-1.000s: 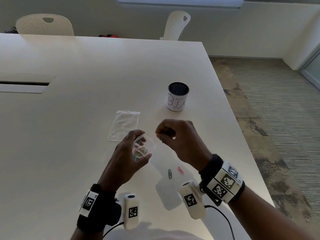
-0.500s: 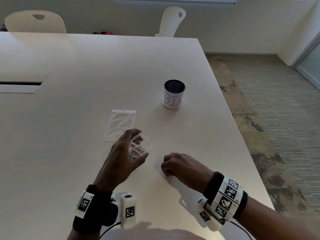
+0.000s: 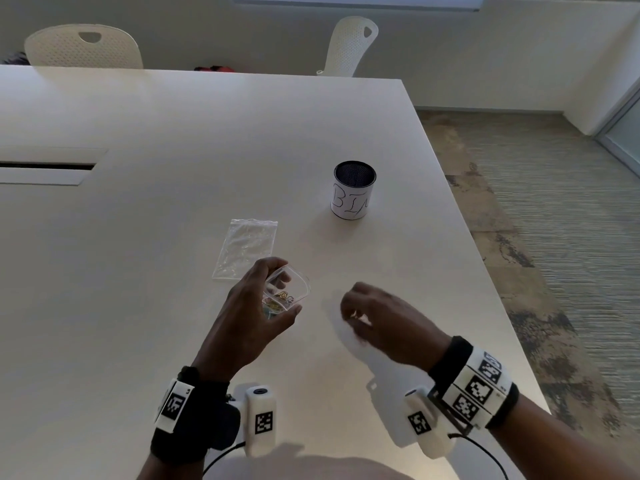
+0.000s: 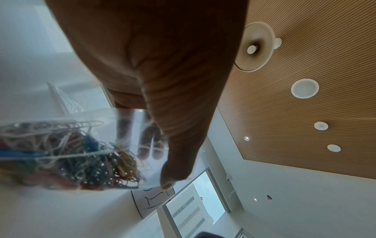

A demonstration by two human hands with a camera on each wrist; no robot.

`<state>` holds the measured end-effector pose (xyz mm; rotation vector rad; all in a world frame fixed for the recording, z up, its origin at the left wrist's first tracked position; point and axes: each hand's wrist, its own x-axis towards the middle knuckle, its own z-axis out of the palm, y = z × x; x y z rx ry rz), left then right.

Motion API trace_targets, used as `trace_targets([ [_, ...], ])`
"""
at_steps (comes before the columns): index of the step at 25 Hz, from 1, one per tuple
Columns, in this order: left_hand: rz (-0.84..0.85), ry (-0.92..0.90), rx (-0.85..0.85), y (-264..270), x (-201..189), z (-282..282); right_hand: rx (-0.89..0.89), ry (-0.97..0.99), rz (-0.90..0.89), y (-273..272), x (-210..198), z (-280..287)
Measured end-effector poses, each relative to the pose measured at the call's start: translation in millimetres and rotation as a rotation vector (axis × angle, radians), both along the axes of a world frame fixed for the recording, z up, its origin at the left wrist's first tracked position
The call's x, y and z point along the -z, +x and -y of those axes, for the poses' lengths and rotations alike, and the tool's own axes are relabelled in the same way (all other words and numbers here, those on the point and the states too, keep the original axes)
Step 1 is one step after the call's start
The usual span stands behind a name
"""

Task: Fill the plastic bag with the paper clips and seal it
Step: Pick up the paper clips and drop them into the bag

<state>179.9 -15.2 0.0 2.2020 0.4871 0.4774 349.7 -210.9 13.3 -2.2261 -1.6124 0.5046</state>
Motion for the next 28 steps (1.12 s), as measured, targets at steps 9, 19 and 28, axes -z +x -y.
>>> trace_targets([
  [9,-0.004,0.0,0.008,1.6,0.9,1.1,0.202,-0.039,-0.039,0.7,9.8,15.0],
  [19,-0.011,-0.001,-0.004,1.4,0.7,0.9,0.192,-0.146,0.022,-19.2,13.8,2.6],
  [28,-0.012,-0.008,-0.006,3.2,2.4,0.3,0.19,-0.141,0.061,-19.2,9.9,-1.5],
])
